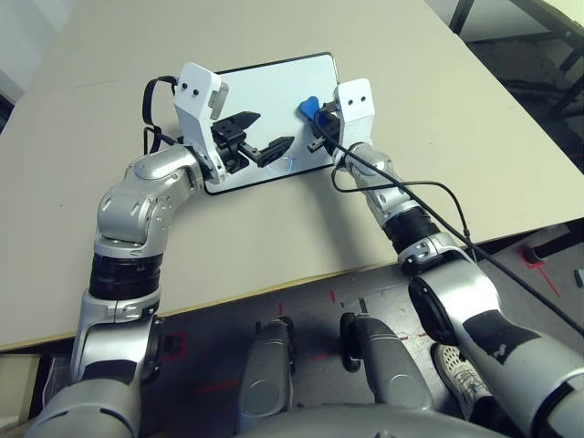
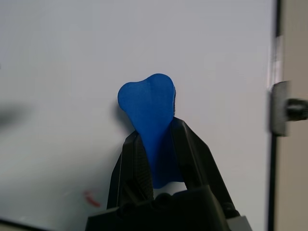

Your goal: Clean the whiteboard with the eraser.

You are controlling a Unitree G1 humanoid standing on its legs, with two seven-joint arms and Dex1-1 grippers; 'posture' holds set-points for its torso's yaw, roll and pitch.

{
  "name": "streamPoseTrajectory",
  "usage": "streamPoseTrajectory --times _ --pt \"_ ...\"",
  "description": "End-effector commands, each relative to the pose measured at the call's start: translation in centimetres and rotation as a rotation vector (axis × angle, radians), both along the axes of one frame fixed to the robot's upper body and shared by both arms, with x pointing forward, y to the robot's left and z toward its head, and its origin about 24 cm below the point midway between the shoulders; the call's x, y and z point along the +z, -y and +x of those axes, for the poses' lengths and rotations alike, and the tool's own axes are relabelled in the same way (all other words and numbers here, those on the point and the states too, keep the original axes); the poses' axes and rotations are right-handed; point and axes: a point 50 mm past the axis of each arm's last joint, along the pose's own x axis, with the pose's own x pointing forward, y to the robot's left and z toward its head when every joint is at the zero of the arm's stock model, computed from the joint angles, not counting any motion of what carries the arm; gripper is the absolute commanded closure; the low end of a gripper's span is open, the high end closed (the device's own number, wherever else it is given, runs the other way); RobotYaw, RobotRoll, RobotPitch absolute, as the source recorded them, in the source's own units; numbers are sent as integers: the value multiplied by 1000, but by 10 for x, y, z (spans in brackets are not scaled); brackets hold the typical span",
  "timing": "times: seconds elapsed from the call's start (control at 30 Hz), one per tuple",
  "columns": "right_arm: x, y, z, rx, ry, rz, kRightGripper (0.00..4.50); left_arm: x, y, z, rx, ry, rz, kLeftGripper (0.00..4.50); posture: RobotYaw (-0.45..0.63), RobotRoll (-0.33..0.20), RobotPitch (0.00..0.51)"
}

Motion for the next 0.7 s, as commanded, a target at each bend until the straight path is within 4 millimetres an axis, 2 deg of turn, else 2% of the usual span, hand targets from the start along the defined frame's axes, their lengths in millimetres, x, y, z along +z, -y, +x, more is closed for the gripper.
streamPoseTrajectory --times 0.03,0.17,0.3,0.47,0.7 --pt "-39 -14 -17 103 -152 -81 3686 0 0 -1 -4 4 1 0 63 0 194" --pt "-45 -20 -26 166 -168 -117 3686 0 -1 -1 -1 3 3 0 63 0 195" --pt "-49 -18 -26 157 -175 -145 3686 -1 -2 -2 3 1 5 0 64 0 195" --pt "-43 -3 -12 53 -154 -157 3686 -3 -9 -4 32 -12 19 0 64 0 197" --pt "-21 21 9 -106 -75 -121 3686 -8 -27 -16 89 -59 34 0 77 0 195"
